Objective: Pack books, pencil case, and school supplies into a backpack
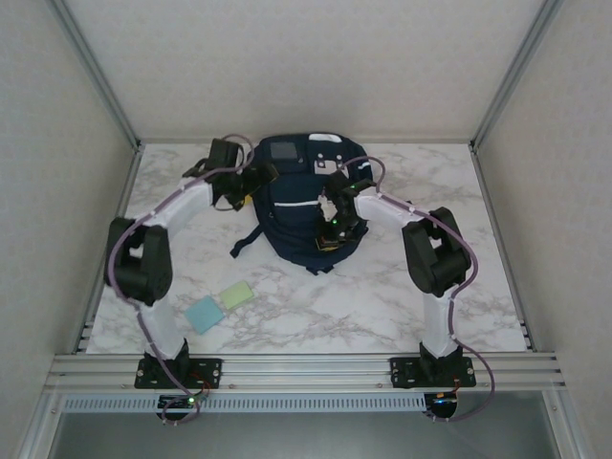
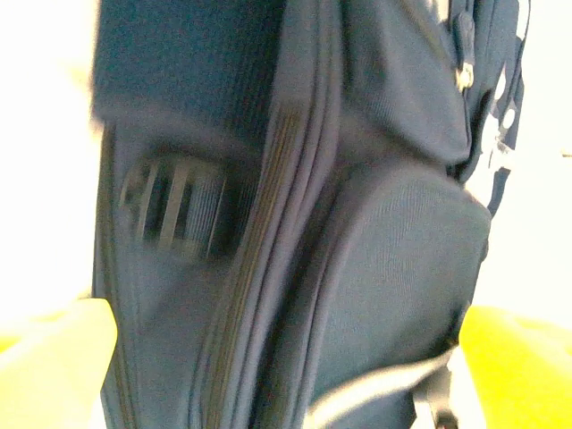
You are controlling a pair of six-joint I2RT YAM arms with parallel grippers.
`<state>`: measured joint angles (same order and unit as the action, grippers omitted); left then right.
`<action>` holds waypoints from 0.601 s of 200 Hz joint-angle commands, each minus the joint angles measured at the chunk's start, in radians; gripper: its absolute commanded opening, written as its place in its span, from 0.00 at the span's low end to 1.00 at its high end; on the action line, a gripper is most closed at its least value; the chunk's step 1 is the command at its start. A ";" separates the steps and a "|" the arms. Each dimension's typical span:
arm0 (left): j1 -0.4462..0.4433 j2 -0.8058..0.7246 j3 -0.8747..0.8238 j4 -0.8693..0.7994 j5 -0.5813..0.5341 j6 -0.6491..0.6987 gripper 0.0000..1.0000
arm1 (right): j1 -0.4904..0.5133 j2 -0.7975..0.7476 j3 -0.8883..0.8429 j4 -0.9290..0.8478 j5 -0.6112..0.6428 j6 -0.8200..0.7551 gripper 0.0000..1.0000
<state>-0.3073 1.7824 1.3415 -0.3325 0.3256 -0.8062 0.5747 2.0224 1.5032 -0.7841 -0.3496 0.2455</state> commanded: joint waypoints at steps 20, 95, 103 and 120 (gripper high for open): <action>-0.122 -0.182 -0.325 0.231 -0.059 -0.326 0.96 | 0.023 0.063 0.079 0.101 -0.057 0.019 0.00; -0.225 0.018 -0.252 0.298 -0.226 -0.360 0.03 | 0.026 -0.067 -0.050 0.070 -0.073 -0.004 0.00; -0.217 0.035 -0.246 0.294 -0.208 -0.346 0.00 | 0.026 -0.077 -0.064 0.021 -0.020 -0.045 0.00; -0.203 0.040 -0.249 0.265 -0.188 -0.316 0.00 | 0.013 -0.082 -0.091 -0.076 0.123 -0.122 0.00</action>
<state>-0.5350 1.7905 1.0542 -0.1032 0.1806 -1.1633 0.5900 1.9888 1.4563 -0.7094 -0.3759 0.2405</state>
